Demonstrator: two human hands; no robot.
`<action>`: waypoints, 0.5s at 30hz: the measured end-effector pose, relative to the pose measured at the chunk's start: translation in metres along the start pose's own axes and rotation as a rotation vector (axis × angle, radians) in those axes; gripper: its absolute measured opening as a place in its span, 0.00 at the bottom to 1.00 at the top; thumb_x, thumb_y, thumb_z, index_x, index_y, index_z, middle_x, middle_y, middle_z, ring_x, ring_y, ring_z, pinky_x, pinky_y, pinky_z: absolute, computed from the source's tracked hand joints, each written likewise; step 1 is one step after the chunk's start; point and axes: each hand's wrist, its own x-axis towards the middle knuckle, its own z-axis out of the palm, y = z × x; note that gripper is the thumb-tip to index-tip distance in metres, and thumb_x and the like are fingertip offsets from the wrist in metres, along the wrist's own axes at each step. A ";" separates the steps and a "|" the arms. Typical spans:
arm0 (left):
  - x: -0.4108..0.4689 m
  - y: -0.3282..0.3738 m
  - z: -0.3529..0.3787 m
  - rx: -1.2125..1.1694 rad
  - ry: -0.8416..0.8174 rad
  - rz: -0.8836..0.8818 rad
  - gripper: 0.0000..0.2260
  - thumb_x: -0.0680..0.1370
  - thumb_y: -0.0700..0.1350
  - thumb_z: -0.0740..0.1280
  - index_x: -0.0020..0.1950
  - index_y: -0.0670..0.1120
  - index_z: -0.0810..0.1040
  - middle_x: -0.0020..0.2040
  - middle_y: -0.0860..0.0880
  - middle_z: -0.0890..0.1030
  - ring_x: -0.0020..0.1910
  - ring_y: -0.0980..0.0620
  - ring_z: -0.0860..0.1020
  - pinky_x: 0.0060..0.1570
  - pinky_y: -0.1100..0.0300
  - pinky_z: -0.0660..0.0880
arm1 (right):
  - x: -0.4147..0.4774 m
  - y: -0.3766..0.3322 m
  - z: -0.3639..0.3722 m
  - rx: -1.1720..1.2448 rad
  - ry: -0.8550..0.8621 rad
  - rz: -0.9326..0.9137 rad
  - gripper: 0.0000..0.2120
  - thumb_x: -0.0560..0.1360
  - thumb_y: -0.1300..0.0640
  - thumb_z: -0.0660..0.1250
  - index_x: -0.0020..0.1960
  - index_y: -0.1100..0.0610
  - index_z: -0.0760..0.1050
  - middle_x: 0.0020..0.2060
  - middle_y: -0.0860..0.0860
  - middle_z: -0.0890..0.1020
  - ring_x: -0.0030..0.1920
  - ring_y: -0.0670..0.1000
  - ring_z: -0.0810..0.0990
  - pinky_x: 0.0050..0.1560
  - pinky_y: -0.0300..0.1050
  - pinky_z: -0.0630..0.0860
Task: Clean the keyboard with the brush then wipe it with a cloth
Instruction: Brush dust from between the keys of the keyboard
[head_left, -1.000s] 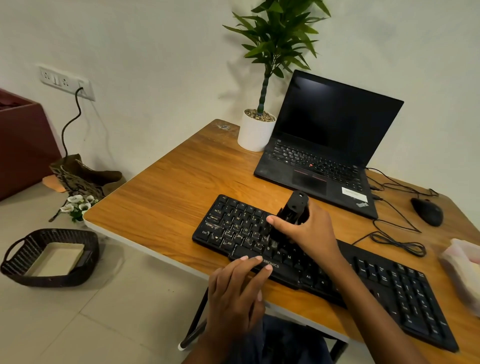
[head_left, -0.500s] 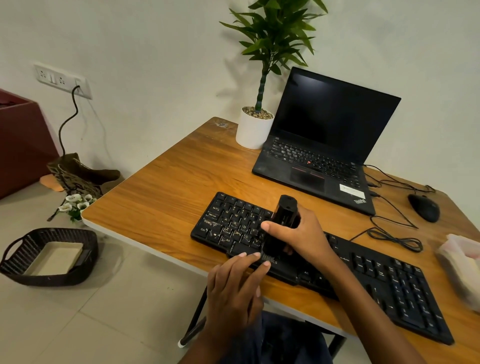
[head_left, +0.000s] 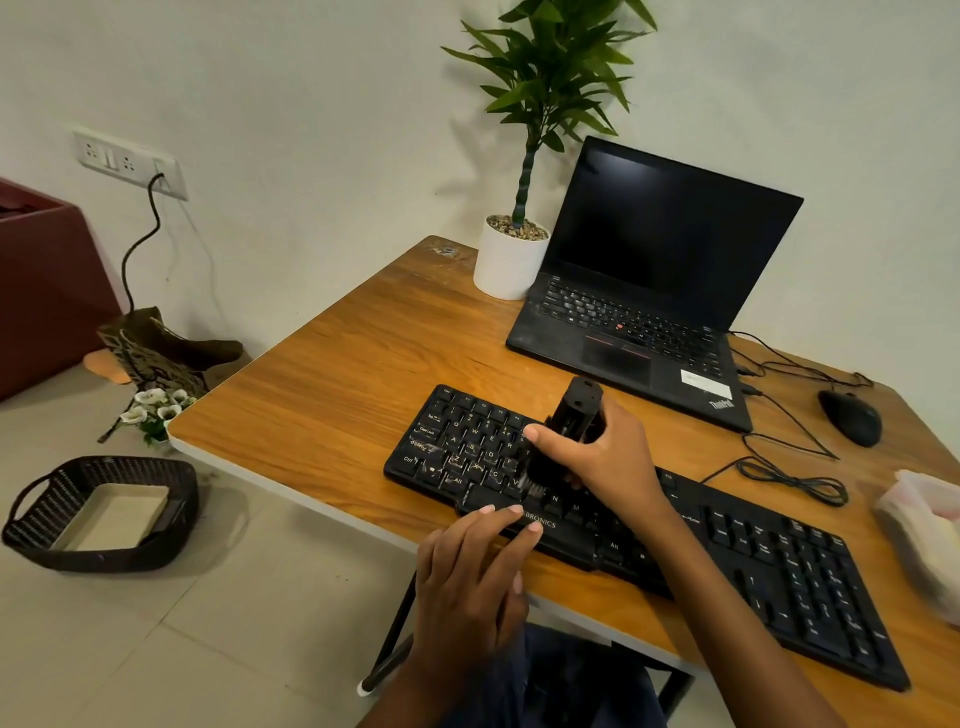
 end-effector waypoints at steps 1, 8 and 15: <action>0.000 0.000 0.000 0.000 -0.002 0.000 0.18 0.72 0.45 0.58 0.61 0.52 0.72 0.61 0.52 0.72 0.60 0.52 0.70 0.53 0.57 0.63 | 0.004 0.001 0.000 -0.055 0.043 -0.024 0.16 0.64 0.46 0.75 0.38 0.51 0.69 0.33 0.47 0.78 0.32 0.44 0.77 0.31 0.31 0.72; 0.000 0.001 -0.001 -0.007 -0.008 -0.007 0.18 0.72 0.45 0.58 0.61 0.52 0.73 0.62 0.51 0.73 0.61 0.52 0.70 0.53 0.56 0.64 | -0.009 -0.009 0.016 -0.001 -0.025 -0.065 0.15 0.65 0.49 0.76 0.39 0.48 0.69 0.33 0.44 0.77 0.34 0.36 0.76 0.34 0.28 0.71; 0.000 0.001 -0.003 -0.020 -0.013 -0.009 0.18 0.73 0.44 0.58 0.62 0.51 0.73 0.62 0.52 0.73 0.62 0.52 0.70 0.54 0.56 0.64 | -0.001 -0.009 0.012 -0.138 0.108 -0.118 0.16 0.65 0.48 0.76 0.37 0.45 0.67 0.32 0.42 0.75 0.36 0.34 0.75 0.34 0.26 0.69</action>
